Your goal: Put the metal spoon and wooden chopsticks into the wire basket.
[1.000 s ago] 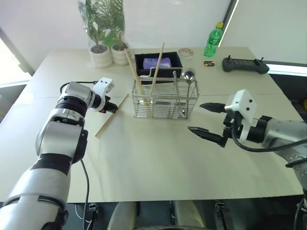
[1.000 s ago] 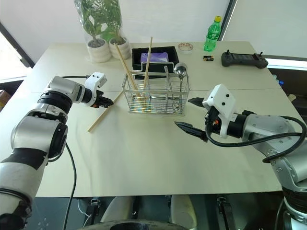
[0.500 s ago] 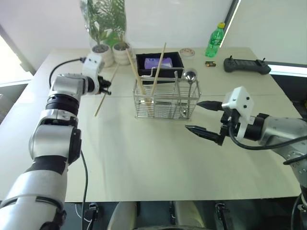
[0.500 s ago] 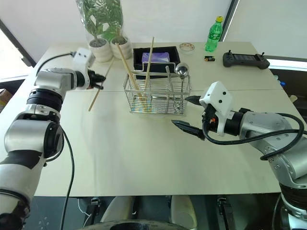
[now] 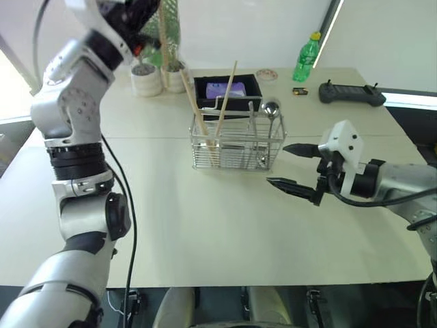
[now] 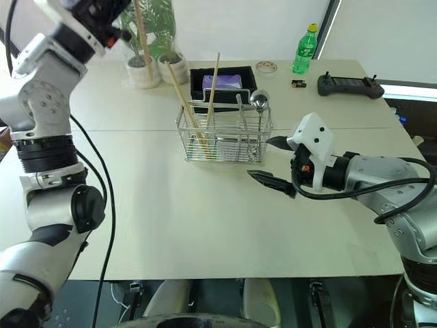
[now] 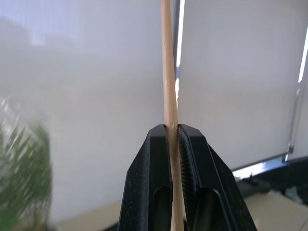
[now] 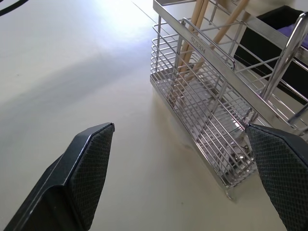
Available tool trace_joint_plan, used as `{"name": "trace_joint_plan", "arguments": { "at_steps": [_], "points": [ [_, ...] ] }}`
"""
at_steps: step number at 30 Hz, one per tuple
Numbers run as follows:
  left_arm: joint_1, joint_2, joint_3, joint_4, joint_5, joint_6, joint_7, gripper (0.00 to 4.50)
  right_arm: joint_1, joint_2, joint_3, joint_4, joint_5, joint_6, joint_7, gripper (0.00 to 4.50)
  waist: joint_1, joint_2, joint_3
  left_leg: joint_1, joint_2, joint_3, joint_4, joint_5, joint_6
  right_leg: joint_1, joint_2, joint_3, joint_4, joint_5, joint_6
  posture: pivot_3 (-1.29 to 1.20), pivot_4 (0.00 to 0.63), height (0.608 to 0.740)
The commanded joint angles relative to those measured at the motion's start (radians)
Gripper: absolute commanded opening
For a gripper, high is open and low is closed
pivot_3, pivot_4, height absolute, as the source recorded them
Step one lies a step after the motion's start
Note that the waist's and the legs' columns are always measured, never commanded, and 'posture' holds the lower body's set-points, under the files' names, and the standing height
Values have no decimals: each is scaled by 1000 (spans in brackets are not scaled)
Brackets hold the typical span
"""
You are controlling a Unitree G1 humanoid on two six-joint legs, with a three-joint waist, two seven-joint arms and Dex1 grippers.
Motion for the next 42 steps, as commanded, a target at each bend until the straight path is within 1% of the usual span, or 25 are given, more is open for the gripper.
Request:
{"name": "trace_joint_plan", "arguments": {
  "at_steps": [1,4,10,17,20,24,25,27,28,29,32,35,37,39,42],
  "points": [
    [-10,-31,-19,-95,-64,26,28,48,-7,0,-44,-23,17,2,-13,4500,-1,0,0,0,0,0,0,0,0,0,0,0,0,0,0,0,150,716],
    [34,-76,-55,-130,-67,24,60,48,-1,1,-56,-26,27,7,-25,4500,-2,0,0,1,0,0,0,0,0,0,0,0,0,0,0,0,150,716],
    [149,-134,-148,-101,8,-80,66,48,13,2,-81,-42,50,20,-45,4500,-3,0,0,1,0,1,0,0,0,0,1,1,0,0,0,0,150,716],
    [193,-169,-196,-20,62,-178,55,48,9,7,-85,-38,56,15,-64,4500,0,0,0,1,0,1,0,0,0,1,1,1,-1,0,0,0,150,716],
    [201,-183,-197,15,69,-207,54,48,7,12,-82,-41,62,14,-75,4500,0,0,0,1,0,1,0,0,0,1,1,1,-1,0,0,0,150,716],
    [209,-195,-195,35,61,-214,47,1688,16,7,-84,-44,58,10,-80,4500,0,0,0,1,0,0,0,0,0,1,1,1,-1,0,0,0,150,716],
    [210,-195,-194,36,58,-211,44,2282,19,4,-84,-44,55,8,-79,4500,0,0,0,1,0,0,0,0,0,1,1,1,-1,0,0,0,150,716],
    [214,-192,-195,30,55,-197,40,3260,23,3,-85,-45,52,7,-79,4500,0,0,0,1,0,0,0,0,0,1,1,1,-1,0,0,0,150,716],
    [217,-192,-194,24,49,-186,41,3905,24,3,-85,-44,52,6,-80,4500,-1,0,0,1,0,0,0,0,0,1,1,1,-1,0,0,0,150,716],
    [220,-192,-192,19,44,-177,40,4339,23,3,-84,-43,52,6,-81,4500,-1,0,0,1,0,0,0,0,0,1,1,1,-1,0,0,0,150,716],
    [239,-195,-196,-9,34,-168,38,4339,22,6,-82,-42,51,6,-83,4500,-1,0,0,1,0,0,0,0,0,1,1,1,-1,0,0,0,150,716],
    [265,-162,-217,-66,26,-75,28,4339,46,-10,-81,-32,16,-17,-68,4500,-1,0,0,1,0,0,0,0,0,1,1,1,-1,0,0,0,150,716],
    [290,-81,-243,-114,26,14,-19,4339,63,-31,-94,-4,-24,-42,-54,4500,-2,0,0,1,0,0,0,0,0,0,1,0,-1,0,0,0,150,716],
    [318,28,-262,-168,11,98,-91,4339,71,-50,-121,32,-47,-62,-33,4500,-8,0,0,1,0,1,-1,0,0,0,1,1,-1,0,0,0,150,716],
    [362,185,-271,-235,-4,161,-194,4339,78,-73,-143,80,-80,-95,-5,4500,-9,1,0,2,1,1,-2,0,0,0,2,1,0,0,-1,0,150,716]
  ]
}}
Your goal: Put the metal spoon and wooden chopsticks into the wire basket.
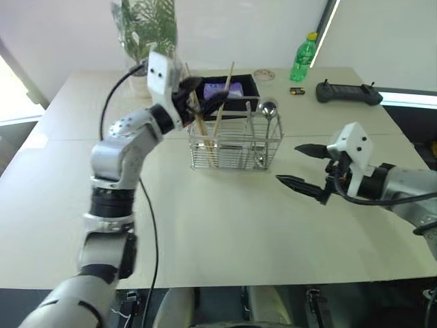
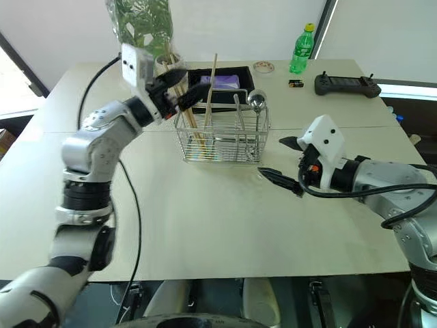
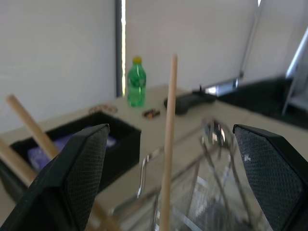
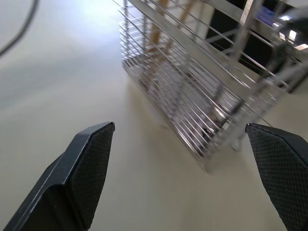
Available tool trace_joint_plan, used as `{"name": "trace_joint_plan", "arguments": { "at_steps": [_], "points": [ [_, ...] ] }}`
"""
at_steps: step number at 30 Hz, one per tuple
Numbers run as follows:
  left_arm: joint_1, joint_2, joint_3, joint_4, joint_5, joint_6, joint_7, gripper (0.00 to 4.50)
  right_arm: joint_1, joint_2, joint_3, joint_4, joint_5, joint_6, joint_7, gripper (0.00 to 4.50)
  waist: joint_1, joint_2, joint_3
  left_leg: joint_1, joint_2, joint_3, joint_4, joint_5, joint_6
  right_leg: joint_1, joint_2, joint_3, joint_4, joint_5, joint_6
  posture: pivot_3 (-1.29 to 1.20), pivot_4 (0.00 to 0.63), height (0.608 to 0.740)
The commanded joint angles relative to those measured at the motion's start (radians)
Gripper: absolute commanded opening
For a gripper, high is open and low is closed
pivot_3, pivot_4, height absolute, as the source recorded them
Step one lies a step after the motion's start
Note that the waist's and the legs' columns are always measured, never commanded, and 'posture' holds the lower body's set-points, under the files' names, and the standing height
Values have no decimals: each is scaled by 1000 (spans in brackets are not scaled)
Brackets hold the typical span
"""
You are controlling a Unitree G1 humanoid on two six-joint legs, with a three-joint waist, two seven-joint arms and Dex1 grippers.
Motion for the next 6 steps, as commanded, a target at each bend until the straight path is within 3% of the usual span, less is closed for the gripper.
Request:
{"name": "trace_joint_plan", "arguments": {
  "at_steps": [1,6],
  "points": [
    [27,139,1,-109,-39,67,-126,4339,-2,-26,-53,28,-42,-54,31,4500,4,0,0,0,0,0,0,0,0,0,0,0,0,0,0,0,150,716],
    [134,350,24,-202,-64,122,-257,4339,1,-31,-64,60,-69,-81,58,4500,5,0,0,-1,0,0,0,0,0,0,0,0,-2,0,0,0,150,716]
  ]
}}
